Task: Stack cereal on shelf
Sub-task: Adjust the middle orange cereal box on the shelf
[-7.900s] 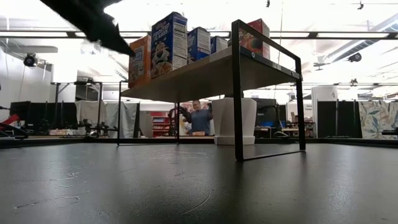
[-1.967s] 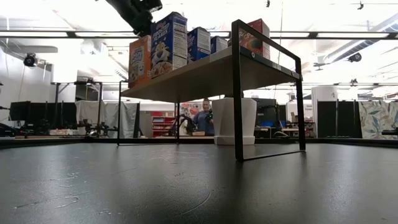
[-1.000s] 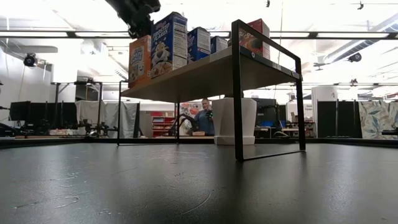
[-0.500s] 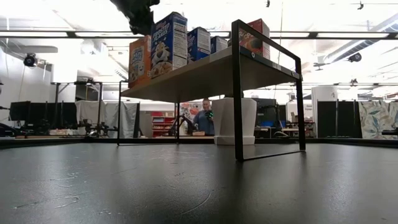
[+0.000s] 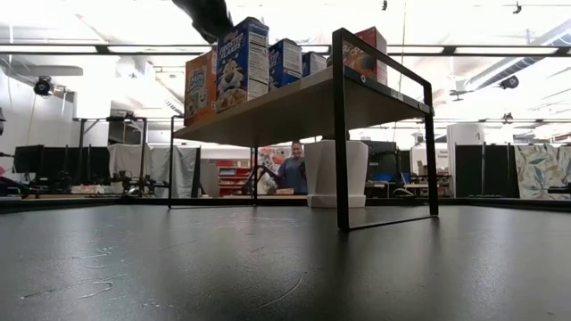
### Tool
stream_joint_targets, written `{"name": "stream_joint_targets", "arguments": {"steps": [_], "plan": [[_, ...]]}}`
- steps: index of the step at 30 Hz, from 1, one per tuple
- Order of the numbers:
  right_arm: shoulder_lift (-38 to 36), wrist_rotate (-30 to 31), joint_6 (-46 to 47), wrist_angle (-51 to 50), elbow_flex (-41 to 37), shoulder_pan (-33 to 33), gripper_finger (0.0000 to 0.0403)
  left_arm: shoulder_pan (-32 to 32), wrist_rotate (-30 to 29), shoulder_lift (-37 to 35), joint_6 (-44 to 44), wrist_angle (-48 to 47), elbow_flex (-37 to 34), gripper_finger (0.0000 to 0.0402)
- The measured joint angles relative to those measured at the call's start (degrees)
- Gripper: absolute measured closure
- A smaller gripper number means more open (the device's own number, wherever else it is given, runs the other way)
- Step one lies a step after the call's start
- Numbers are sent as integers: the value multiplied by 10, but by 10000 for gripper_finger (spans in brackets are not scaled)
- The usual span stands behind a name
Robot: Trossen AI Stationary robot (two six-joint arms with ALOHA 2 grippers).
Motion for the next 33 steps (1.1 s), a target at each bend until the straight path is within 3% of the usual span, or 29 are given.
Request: {"name": "stream_joint_targets", "arguments": {"steps": [9,33], "plan": [[0,0,0,0,0,0,346,1,-72,2,3,-8,0,402],[0,0,5,0,0,0,346,1,-75,14,-4,-3,0,402]]}}
